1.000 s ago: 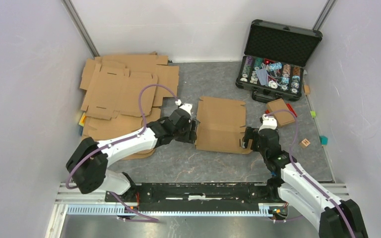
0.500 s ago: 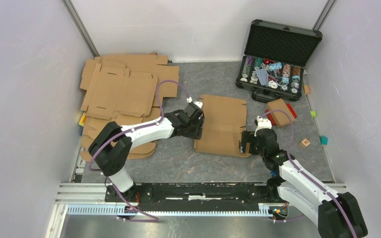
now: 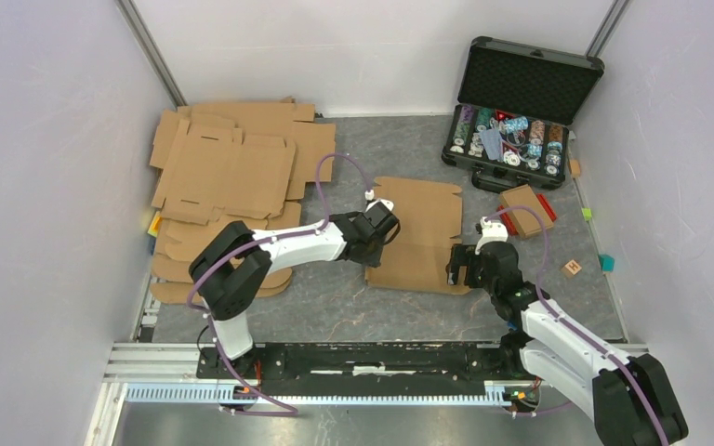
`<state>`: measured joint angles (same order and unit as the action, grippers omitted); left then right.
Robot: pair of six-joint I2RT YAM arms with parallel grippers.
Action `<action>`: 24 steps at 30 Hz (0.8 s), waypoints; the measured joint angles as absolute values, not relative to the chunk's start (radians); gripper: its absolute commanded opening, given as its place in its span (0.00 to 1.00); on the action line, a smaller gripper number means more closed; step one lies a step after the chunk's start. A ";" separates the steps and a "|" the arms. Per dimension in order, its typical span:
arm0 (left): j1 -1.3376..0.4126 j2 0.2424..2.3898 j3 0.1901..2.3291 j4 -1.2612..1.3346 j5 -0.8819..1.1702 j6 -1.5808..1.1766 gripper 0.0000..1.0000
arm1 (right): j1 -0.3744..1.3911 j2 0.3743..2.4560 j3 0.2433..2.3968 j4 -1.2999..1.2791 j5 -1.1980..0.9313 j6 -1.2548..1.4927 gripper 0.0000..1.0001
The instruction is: Fold the paper box
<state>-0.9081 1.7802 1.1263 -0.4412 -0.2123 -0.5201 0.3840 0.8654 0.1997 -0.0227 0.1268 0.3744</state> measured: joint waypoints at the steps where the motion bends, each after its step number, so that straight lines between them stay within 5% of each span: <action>1: -0.912 1.791 1.137 -0.446 -0.220 -0.520 0.32 | 0.384 0.866 0.199 -0.020 0.126 0.373 0.98; 8: -0.913 1.822 1.157 -0.464 -0.251 -0.524 0.03 | 0.384 0.879 0.199 -0.003 0.113 0.369 0.98; 24: -0.942 1.816 1.131 -0.437 -0.348 -0.523 0.02 | 0.384 0.902 0.199 0.045 0.017 0.386 0.98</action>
<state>-0.9417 1.8164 1.1309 -0.4366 -0.3477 -0.5232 0.3843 0.9016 0.1989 0.0452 0.0174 0.3859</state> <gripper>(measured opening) 0.052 0.979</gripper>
